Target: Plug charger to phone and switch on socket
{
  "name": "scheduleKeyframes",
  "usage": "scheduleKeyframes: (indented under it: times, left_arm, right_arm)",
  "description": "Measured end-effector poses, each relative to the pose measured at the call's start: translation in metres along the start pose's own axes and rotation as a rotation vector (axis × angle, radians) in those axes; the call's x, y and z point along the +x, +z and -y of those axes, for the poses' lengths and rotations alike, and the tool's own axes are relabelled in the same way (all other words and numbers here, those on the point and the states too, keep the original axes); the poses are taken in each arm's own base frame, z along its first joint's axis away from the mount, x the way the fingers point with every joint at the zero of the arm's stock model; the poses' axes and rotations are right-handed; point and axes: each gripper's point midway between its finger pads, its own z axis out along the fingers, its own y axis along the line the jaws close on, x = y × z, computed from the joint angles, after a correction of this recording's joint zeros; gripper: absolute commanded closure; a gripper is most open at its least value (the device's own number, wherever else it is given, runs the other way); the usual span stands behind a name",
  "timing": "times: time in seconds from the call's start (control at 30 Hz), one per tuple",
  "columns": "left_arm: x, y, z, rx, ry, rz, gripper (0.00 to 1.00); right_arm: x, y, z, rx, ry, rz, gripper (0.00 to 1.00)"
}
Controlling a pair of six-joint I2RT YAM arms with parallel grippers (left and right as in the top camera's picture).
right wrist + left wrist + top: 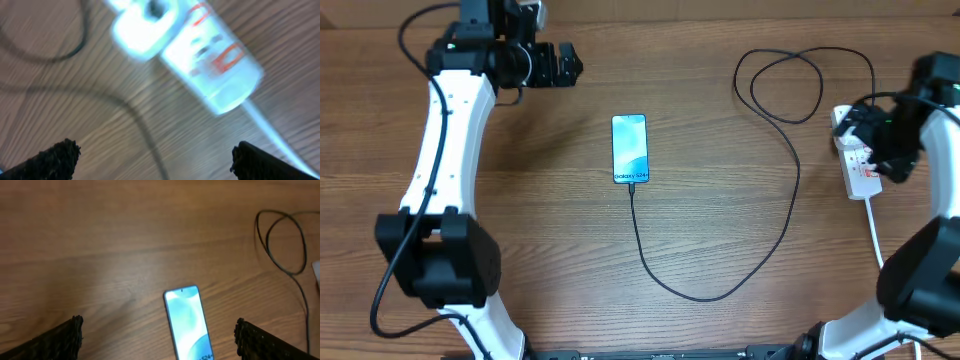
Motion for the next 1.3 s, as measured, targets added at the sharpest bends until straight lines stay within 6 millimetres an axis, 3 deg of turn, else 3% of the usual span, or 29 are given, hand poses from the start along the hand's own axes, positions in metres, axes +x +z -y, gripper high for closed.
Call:
scheduleKeyframes:
  times: [0.2,0.3,0.57,0.93,1.13,1.3]
  left_arm:
    - [0.004,0.007,-0.009,-0.039,-0.006,-0.018,0.00]
    - [0.004,0.007,-0.011,-0.046,-0.007,-0.019,0.00]
    - [0.004,0.007,-0.011,-0.049,-0.007,-0.018,0.00]
    - [0.004,0.007,-0.012,-0.050,-0.007,-0.019,0.00]
    - [0.004,0.007,-0.012,-0.050,-0.007,-0.019,0.00]
    - [0.004,0.007,-0.012,-0.053,-0.007,-0.018,0.00]
  right_arm:
    - [-0.050,-0.001,0.037,0.062,0.059,0.166,0.00]
    - [-0.061,-0.004,0.048,0.108,0.060,0.213,0.00]
    - [-0.068,0.009,0.057,0.174,-0.013,0.216,0.00]
    - [-0.068,0.061,0.068,0.217,-0.029,0.129,0.00]
    - [-0.069,0.064,0.074,0.220,-0.017,0.127,0.00]
    - [-0.070,0.068,0.092,0.215,0.024,0.108,0.00]
